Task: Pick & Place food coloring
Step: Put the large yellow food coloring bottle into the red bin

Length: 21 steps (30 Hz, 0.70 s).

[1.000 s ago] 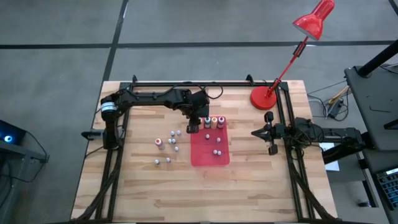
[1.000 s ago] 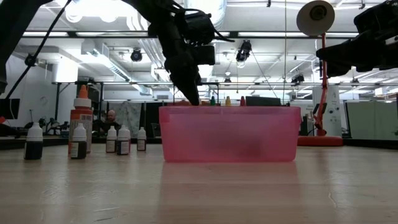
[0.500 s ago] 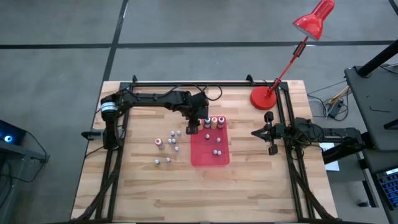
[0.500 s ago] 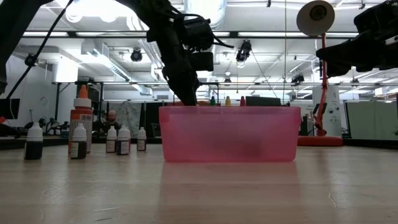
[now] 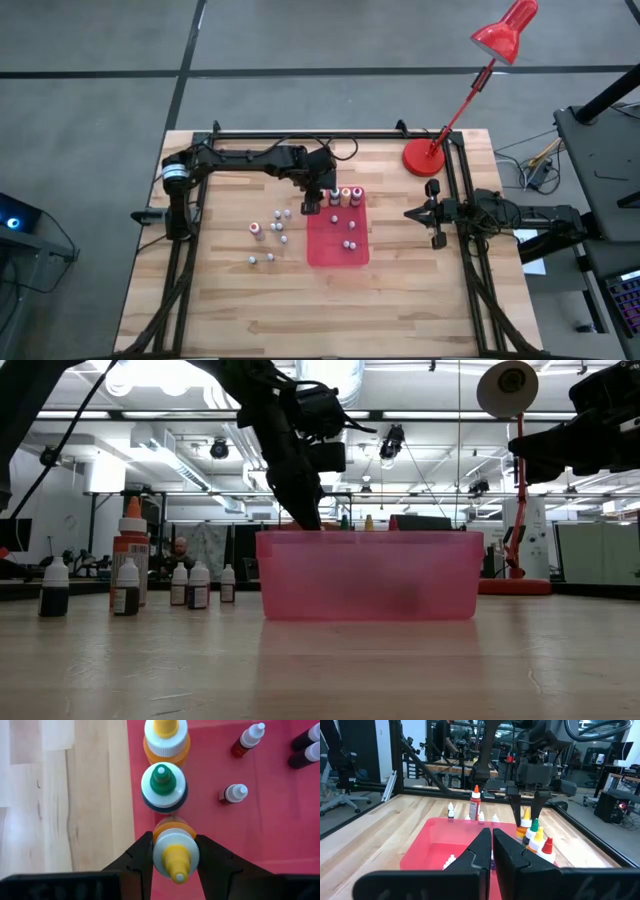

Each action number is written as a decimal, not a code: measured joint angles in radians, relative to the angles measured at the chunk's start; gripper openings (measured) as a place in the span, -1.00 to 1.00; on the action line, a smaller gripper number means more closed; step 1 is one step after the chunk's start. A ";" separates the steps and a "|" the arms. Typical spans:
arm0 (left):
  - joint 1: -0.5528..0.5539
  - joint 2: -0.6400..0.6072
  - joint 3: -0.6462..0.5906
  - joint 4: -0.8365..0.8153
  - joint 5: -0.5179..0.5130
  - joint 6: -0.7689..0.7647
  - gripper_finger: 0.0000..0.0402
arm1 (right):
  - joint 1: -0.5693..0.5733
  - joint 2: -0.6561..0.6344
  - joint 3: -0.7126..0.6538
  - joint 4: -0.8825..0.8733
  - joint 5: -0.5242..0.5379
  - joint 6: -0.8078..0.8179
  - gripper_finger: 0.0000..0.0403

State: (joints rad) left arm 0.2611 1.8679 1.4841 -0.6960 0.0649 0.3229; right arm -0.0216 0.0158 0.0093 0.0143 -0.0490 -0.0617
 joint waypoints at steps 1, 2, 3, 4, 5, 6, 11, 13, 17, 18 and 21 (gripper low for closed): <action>0.000 0.000 0.000 0.001 -0.002 0.001 -0.51 | 0.000 0.000 0.000 0.000 0.000 -0.001 -0.96; 0.000 0.000 0.000 0.001 -0.003 0.003 -0.51 | 0.000 0.000 0.000 0.000 0.000 -0.001 -0.96; 0.000 0.000 0.000 0.001 -0.003 0.007 -0.51 | 0.000 0.000 0.000 0.000 0.000 0.001 -0.96; 0.000 0.000 0.000 0.001 -0.004 0.010 -0.51 | 0.000 0.000 0.000 0.000 0.000 0.000 -0.96; 0.000 0.000 0.000 0.002 -0.004 0.010 -0.50 | 0.000 0.000 0.000 0.000 0.000 -0.001 -0.96; 0.000 0.000 0.000 0.003 -0.004 0.010 -0.50 | 0.000 0.000 0.000 0.000 0.000 -0.001 -0.96; 0.000 0.000 0.000 0.008 -0.004 0.009 -0.40 | 0.000 0.000 0.000 0.000 0.000 0.000 -0.96; 0.000 0.000 0.000 0.009 -0.003 0.008 -0.37 | 0.000 0.000 0.000 0.000 0.000 0.000 -0.96; 0.000 0.000 0.000 0.008 -0.003 0.008 -0.36 | 0.000 0.000 0.000 0.000 0.000 0.001 -0.96; 0.000 0.000 0.000 0.008 -0.003 0.008 -0.36 | 0.000 0.000 0.000 0.000 0.000 -0.001 -0.96; 0.000 0.000 0.001 0.008 -0.003 0.008 -0.35 | 0.000 0.000 0.000 0.000 0.000 0.001 -0.96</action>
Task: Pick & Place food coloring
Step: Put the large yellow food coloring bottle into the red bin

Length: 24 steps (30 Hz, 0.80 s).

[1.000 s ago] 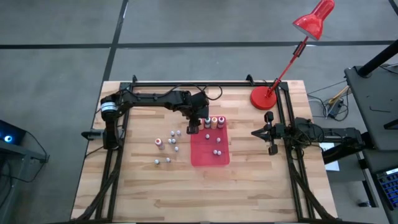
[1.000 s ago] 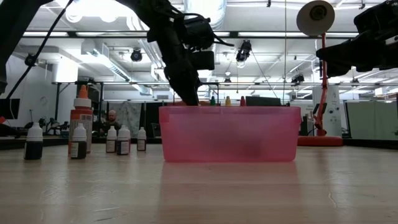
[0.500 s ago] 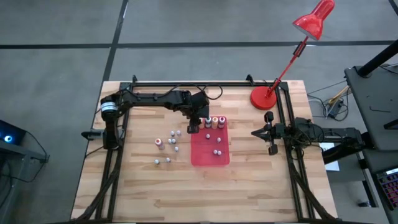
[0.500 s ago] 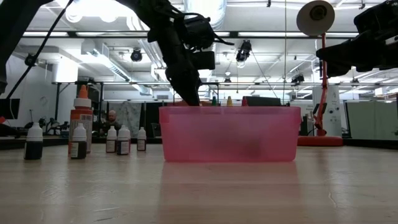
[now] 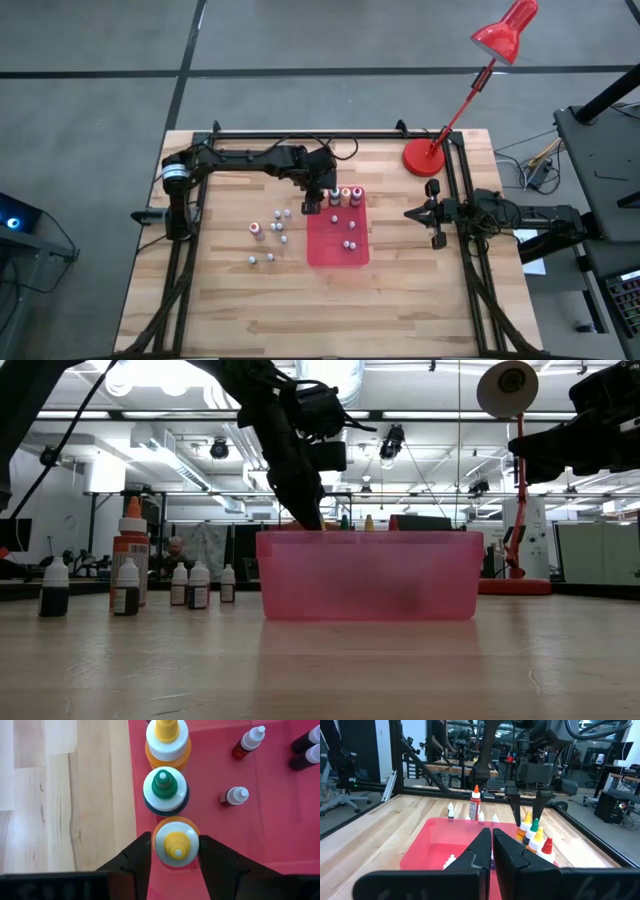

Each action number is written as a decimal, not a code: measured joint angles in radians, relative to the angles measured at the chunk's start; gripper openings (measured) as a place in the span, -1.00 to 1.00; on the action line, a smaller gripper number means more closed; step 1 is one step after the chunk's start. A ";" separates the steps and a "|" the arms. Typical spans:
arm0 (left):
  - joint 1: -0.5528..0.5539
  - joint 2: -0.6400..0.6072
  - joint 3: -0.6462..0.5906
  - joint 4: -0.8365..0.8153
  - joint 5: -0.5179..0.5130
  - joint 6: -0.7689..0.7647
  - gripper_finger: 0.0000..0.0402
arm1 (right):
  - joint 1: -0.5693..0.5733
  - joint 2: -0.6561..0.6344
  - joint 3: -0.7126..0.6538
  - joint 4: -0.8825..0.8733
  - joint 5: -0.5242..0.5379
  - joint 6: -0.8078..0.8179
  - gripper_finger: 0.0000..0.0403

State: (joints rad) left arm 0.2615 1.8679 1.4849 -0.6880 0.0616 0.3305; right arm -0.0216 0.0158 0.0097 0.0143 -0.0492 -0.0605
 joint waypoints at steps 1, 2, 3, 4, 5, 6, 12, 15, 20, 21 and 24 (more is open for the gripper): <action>0.000 0.000 0.000 0.000 0.000 0.000 -0.35 | 0.000 0.000 0.000 0.000 0.000 -0.001 -0.96; 0.000 0.000 0.001 0.000 0.000 0.000 -0.35 | 0.000 0.000 0.000 0.000 0.000 -0.003 -0.96; 0.000 0.000 0.001 0.000 0.000 0.000 -0.35 | 0.000 0.000 0.000 0.000 0.000 -0.002 -0.96; 0.000 0.000 0.001 0.000 0.000 -0.001 -0.35 | 0.000 0.000 0.000 0.000 0.000 -0.001 -0.96; 0.000 0.000 0.001 0.000 -0.001 -0.001 -0.35 | 0.000 0.000 0.000 0.000 0.000 -0.001 -0.96; 0.000 0.000 0.001 -0.001 -0.003 -0.001 -0.35 | 0.000 0.000 0.000 0.000 0.000 -0.003 -0.96; -0.001 0.000 0.009 -0.003 -0.012 0.002 -0.35 | 0.000 0.000 0.000 0.000 0.000 -0.002 -0.96; -0.001 -0.001 0.014 -0.004 -0.016 0.002 -0.35 | 0.000 0.000 0.000 0.000 0.000 -0.002 -0.96; 0.000 -0.002 0.018 -0.004 -0.019 0.003 -0.35 | 0.000 0.000 0.000 0.000 0.000 -0.002 -0.96; 0.000 -0.002 0.018 -0.004 -0.019 0.004 -0.35 | 0.000 0.000 0.000 0.000 0.000 0.000 -0.96; 0.000 -0.002 0.018 -0.004 -0.019 0.008 -0.35 | 0.000 0.000 0.000 0.000 0.000 -0.003 -0.96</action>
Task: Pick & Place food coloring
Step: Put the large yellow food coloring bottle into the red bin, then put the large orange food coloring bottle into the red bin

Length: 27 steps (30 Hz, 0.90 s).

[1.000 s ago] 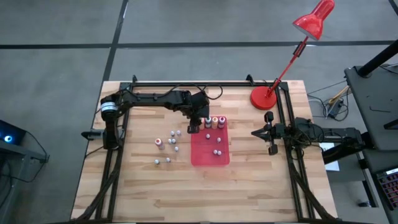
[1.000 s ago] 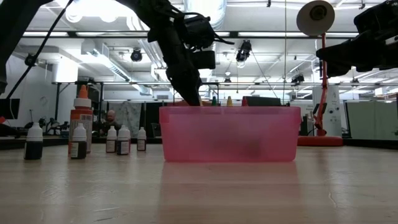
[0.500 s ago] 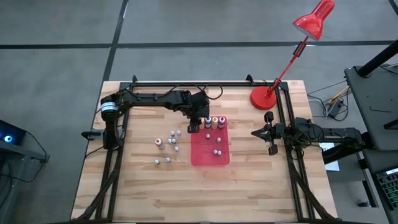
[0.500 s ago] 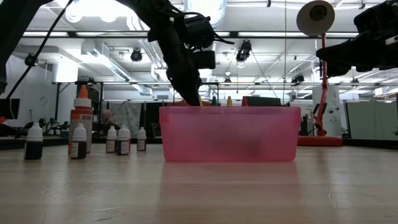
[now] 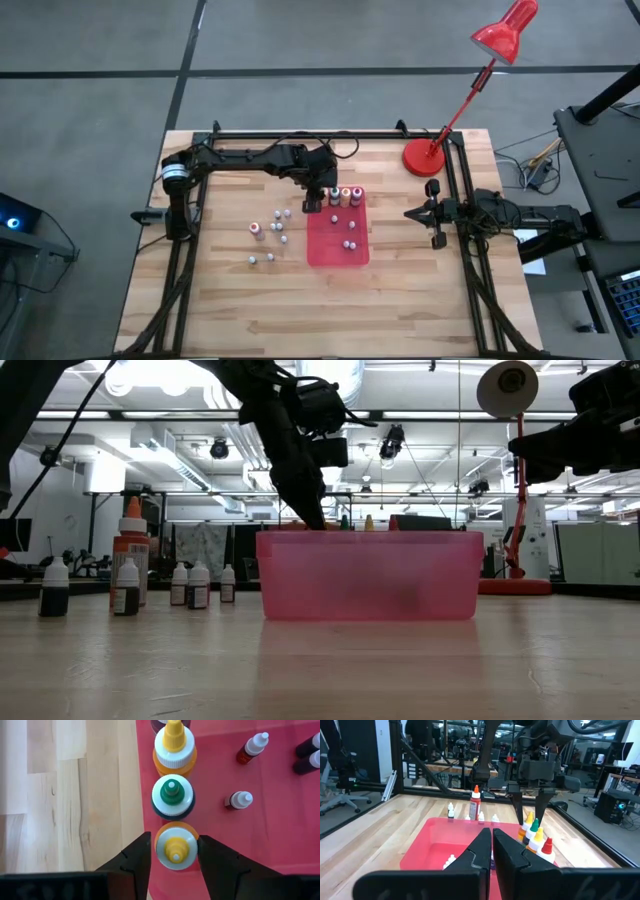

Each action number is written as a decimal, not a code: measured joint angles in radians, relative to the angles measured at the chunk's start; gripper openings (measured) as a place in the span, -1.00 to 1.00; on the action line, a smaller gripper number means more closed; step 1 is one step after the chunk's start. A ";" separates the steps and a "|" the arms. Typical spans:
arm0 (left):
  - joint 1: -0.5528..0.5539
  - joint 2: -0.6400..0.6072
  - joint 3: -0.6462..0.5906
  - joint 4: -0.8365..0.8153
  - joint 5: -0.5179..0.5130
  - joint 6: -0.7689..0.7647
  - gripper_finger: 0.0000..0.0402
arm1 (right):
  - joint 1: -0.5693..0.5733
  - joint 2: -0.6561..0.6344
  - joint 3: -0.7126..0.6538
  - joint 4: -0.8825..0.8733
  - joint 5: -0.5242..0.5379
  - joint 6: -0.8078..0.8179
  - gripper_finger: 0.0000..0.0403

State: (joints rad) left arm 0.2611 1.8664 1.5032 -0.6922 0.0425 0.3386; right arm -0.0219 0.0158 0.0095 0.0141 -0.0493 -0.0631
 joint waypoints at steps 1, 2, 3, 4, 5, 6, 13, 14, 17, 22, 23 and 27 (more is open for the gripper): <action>0.000 0.000 0.000 0.000 0.000 0.000 -0.35 | 0.000 0.000 0.000 0.000 0.000 0.001 -0.96; 0.000 0.000 0.000 0.000 0.000 0.000 -0.35 | 0.000 0.000 0.000 0.000 0.000 0.002 -0.96; 0.000 0.000 0.000 0.000 0.000 0.000 -0.35 | 0.000 0.000 0.000 0.000 0.000 0.001 -0.96; 0.000 0.000 0.000 0.000 0.000 0.000 -0.35 | 0.000 0.000 0.000 0.000 0.000 0.000 -0.96; 0.000 0.000 0.000 -0.001 0.000 0.000 -0.35 | 0.000 0.000 0.000 0.000 0.000 0.000 -0.96; 0.001 0.000 0.000 -0.001 0.000 0.000 -0.35 | 0.000 0.000 0.000 0.000 0.000 0.002 -0.96; 0.000 0.000 0.000 -0.007 0.000 0.001 -0.32 | 0.000 0.000 0.000 0.000 0.000 0.000 -0.96; 0.000 0.000 0.000 -0.007 0.000 0.001 -0.29 | 0.000 0.000 0.000 0.000 0.000 0.000 -0.96; 0.000 0.000 0.000 -0.008 -0.001 0.001 -0.16 | 0.000 0.000 0.000 0.000 0.000 0.000 -0.96; 0.000 0.000 0.000 -0.016 -0.019 0.002 0.11 | 0.000 0.000 0.000 0.000 0.000 0.000 -0.96; 0.000 0.000 0.000 -0.021 -0.019 0.002 0.15 | 0.000 0.000 0.000 0.000 0.000 0.001 -0.96; 0.000 0.000 0.009 -0.061 -0.019 0.005 0.21 | 0.000 0.000 0.000 0.000 0.000 0.000 -0.96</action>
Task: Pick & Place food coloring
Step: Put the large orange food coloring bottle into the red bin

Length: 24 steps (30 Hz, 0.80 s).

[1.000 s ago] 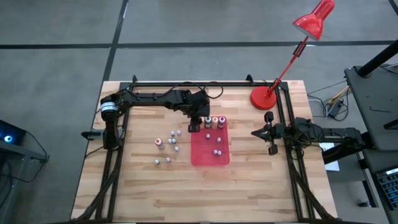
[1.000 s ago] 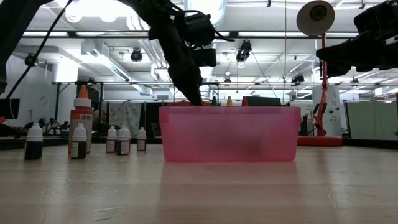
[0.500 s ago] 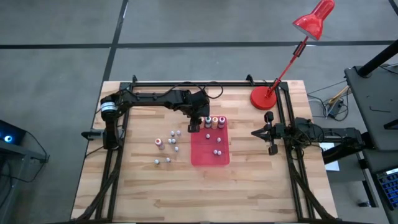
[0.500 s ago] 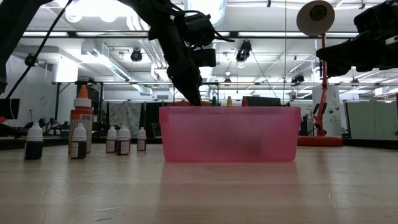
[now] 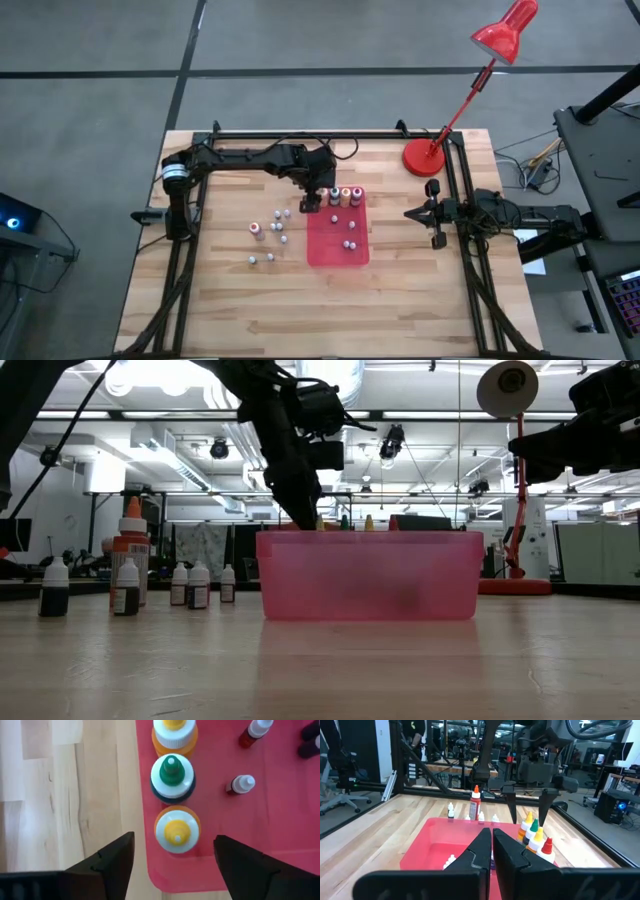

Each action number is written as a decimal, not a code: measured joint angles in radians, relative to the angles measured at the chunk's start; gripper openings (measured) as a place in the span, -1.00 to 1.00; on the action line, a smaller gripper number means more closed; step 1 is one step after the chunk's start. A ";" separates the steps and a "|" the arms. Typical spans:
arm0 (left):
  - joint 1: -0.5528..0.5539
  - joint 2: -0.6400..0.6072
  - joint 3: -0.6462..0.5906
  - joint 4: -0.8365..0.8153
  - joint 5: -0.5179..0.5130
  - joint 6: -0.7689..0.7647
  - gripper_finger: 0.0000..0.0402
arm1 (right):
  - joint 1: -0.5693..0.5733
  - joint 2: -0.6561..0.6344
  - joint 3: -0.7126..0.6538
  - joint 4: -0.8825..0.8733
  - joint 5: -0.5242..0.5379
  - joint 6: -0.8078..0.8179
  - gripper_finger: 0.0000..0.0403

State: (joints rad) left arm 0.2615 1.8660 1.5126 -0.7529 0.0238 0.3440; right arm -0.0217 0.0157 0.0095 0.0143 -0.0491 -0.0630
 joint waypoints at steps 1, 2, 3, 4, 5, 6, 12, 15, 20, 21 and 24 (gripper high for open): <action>0.000 0.000 0.006 -0.010 0.000 0.000 0.21 | 0.000 0.000 0.000 0.000 0.000 0.001 -0.96; 0.000 0.000 0.013 -0.017 0.000 0.001 0.21 | 0.000 0.000 0.000 0.000 0.000 0.003 -0.96; 0.000 -0.001 0.020 -0.027 0.000 0.001 0.21 | 0.000 0.000 0.000 0.000 0.000 0.002 -0.96; 0.000 -0.002 0.026 -0.038 0.000 0.001 0.21 | 0.000 0.000 0.000 0.000 0.000 0.000 -0.96; 0.000 -0.002 0.034 -0.051 0.000 0.002 0.21 | 0.000 0.000 0.000 0.000 0.000 0.000 -0.96; 0.000 -0.003 0.041 -0.062 0.000 0.002 0.21 | 0.000 0.000 0.000 0.000 0.000 0.002 -0.96; 0.006 -0.008 0.102 -0.170 -0.004 0.002 0.21 | 0.000 0.000 0.000 0.000 0.000 0.002 -0.96; 0.006 -0.035 0.108 -0.211 -0.004 0.002 0.21 | 0.000 0.000 0.000 0.000 0.000 0.000 -0.96; 0.006 -0.090 0.104 -0.225 -0.008 -0.002 0.21 | 0.000 0.000 0.000 0.000 0.000 0.001 -0.96; 0.006 -0.102 0.104 -0.225 -0.008 -0.005 0.21 | 0.000 0.000 0.000 0.000 0.000 0.002 -0.96; 0.006 -0.131 0.104 -0.231 -0.009 -0.039 0.21 | 0.000 0.000 0.000 0.000 0.000 0.001 -0.96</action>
State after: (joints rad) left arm 0.2676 1.7355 1.6165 -0.9836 0.0150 0.3048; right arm -0.0219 0.0154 0.0095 0.0143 -0.0494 -0.0625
